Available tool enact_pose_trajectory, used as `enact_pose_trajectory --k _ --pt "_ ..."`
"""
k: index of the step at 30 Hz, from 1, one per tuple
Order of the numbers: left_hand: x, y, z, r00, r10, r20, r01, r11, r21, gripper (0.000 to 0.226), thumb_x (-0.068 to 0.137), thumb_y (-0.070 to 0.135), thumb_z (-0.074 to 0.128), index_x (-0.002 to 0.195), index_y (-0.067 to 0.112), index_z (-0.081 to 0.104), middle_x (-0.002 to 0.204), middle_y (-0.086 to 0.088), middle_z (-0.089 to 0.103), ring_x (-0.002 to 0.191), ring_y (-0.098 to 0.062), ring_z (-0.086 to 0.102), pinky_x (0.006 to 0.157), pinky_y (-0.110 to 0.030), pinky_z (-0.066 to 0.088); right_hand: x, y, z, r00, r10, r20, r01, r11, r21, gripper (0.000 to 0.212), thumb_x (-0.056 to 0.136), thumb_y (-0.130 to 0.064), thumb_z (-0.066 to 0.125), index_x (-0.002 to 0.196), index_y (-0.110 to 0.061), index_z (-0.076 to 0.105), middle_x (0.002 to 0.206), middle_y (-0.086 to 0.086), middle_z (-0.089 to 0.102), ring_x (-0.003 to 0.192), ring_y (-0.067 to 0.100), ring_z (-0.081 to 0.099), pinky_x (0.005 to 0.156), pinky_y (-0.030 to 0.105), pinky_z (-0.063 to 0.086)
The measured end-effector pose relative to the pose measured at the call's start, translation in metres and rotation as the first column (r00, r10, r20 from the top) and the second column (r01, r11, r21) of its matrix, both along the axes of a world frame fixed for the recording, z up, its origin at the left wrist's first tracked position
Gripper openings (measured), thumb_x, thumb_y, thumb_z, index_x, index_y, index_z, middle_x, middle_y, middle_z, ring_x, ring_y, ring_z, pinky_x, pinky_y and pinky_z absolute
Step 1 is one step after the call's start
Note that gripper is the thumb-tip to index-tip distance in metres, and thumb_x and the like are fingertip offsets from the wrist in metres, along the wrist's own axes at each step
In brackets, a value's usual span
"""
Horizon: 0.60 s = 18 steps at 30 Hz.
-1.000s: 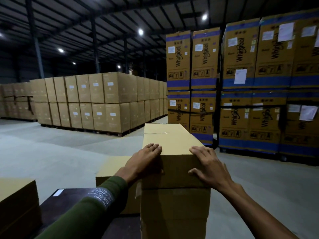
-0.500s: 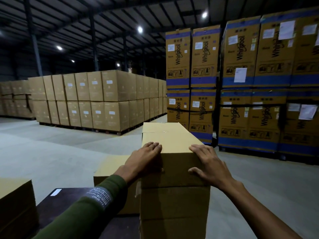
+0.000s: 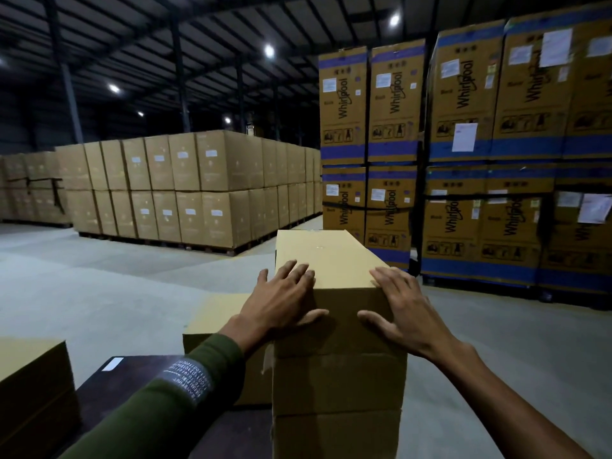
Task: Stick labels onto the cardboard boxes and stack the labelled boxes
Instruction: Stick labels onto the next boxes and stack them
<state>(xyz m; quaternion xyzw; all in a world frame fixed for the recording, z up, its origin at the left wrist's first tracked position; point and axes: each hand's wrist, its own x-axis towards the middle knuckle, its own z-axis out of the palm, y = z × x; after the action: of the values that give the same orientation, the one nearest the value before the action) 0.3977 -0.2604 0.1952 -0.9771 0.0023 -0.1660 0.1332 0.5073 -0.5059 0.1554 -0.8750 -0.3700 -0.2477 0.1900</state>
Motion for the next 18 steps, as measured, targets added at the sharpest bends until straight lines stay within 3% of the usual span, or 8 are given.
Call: enact_pose_trajectory --k 3,7,12,18 --pt "-0.006 -0.001 0.001 0.997 -0.009 0.079 0.008 1.0 0.01 0.101 0.078 0.082 -0.002 0.156 0.02 0.012 0.165 -0.002 0.005 0.151 -0.022 -0.003 0.115 -0.065 0.016 -0.001 0.004 0.0 0.997 -0.026 0.066 0.024 0.999 0.034 0.091 0.082 -0.085 0.024 0.153 -0.029 0.021 0.161 -0.002 0.021 0.149 0.018 0.01 0.117 0.062 0.018" --pt "-0.017 0.004 -0.002 0.977 -0.016 0.213 0.008 0.999 0.039 0.096 0.084 0.075 -0.01 0.155 0.017 0.019 0.165 -0.005 0.007 0.151 -0.025 -0.007 0.114 -0.067 0.015 -0.007 0.013 0.002 0.983 -0.036 0.178 0.021 0.996 0.083 0.082 0.088 -0.079 0.025 0.149 -0.025 0.029 0.158 0.003 0.029 0.149 0.022 0.016 0.116 0.065 0.01" --pt "-0.039 0.02 -0.009 0.934 -0.004 0.357 -0.014 0.999 0.047 0.077 0.097 0.063 0.013 0.15 0.011 0.033 0.163 -0.011 0.017 0.151 -0.029 -0.002 0.112 -0.067 0.018 -0.022 0.034 0.01 0.952 -0.048 0.301 0.016 0.994 0.109 0.075 0.094 -0.069 0.028 0.145 -0.015 0.04 0.152 0.009 0.04 0.148 0.026 0.022 0.118 0.063 0.005" --pt "-0.091 0.053 -0.026 0.901 0.082 0.427 -0.113 0.992 0.048 0.073 0.097 0.059 0.025 0.148 0.007 0.037 0.163 -0.014 0.016 0.151 -0.032 0.0 0.115 -0.06 0.019 -0.057 0.088 0.009 0.929 0.101 0.356 -0.144 0.985 0.095 0.071 0.098 -0.056 0.035 0.147 -0.005 0.039 0.152 0.016 0.039 0.147 0.029 0.026 0.121 0.053 0.018"
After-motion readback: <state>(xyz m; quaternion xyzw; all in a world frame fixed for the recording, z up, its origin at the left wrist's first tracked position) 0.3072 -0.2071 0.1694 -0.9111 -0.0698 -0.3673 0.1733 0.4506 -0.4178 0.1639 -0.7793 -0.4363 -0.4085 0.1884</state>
